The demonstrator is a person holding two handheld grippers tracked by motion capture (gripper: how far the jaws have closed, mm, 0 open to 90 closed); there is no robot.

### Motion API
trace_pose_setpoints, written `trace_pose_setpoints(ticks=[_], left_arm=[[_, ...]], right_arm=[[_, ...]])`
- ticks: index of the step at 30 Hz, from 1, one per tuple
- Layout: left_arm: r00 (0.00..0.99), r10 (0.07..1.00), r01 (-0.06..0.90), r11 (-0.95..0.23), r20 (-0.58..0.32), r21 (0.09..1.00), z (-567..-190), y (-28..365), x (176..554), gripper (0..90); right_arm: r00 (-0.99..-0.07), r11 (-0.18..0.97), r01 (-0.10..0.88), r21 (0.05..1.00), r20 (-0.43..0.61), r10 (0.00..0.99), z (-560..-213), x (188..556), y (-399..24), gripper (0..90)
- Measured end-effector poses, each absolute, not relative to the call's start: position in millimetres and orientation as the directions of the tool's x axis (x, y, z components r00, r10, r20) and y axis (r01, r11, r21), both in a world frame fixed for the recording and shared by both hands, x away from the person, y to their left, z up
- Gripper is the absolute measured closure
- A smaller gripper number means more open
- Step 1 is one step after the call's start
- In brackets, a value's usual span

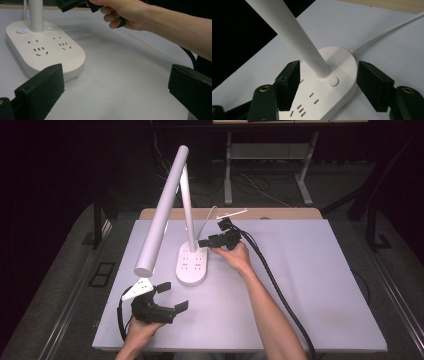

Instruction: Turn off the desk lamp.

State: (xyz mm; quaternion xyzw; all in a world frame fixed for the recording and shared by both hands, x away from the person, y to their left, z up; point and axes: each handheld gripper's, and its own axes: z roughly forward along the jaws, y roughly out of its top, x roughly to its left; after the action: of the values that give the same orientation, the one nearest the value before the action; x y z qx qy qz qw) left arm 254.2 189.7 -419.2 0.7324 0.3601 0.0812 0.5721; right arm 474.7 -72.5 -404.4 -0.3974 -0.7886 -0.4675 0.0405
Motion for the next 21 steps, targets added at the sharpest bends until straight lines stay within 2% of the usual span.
trace_pose_setpoints(ticks=[3, 7, 8, 10, 12, 17, 21], left_arm=[[0.727, 0.621, 0.434, -0.085, -0.293, 0.897, -419.2, 189.2, 254.1, 0.0], [0.727, 0.62, 0.435, -0.085, -0.294, 0.897, -419.2, 188.6, 253.9, 0.0], [0.727, 0.621, 0.435, -0.085, -0.294, 0.896, -419.2, 188.6, 254.0, 0.0], [0.728, 0.621, 0.435, -0.089, -0.292, 0.896, -419.3, 188.7, 254.1, 0.0], [0.728, 0.621, 0.435, -0.09, -0.291, 0.896, -419.3, 188.7, 254.1, 0.0], [0.73, 0.62, 0.434, -0.094, -0.288, 0.896, -419.3, 188.5, 254.1, 0.0], [0.731, 0.619, 0.432, -0.094, -0.287, 0.897, -419.3, 188.3, 254.2, 0.0]], right_arm=[[-0.676, 0.243, 0.669, 0.703, 0.439, 0.591, -406.3, 474.9, -70.8, 41.4], [-0.673, 0.241, 0.676, 0.696, 0.45, 0.587, -410.9, 476.6, -68.9, 49.7], [-0.675, 0.244, 0.678, 0.693, 0.456, 0.58, -413.3, 477.2, -67.9, 54.9], [-0.674, 0.247, 0.68, 0.69, 0.456, 0.581, -415.5, 477.6, -66.9, 59.4], [-0.674, 0.247, 0.681, 0.689, 0.459, 0.578, -416.6, 477.8, -66.6, 61.4], [-0.678, 0.24, 0.675, 0.698, 0.46, 0.573, -421.0, 479.2, -63.7, 80.8], [-0.676, 0.238, 0.679, 0.695, 0.464, 0.573, -424.3, 480.0, -61.0, 89.8]])
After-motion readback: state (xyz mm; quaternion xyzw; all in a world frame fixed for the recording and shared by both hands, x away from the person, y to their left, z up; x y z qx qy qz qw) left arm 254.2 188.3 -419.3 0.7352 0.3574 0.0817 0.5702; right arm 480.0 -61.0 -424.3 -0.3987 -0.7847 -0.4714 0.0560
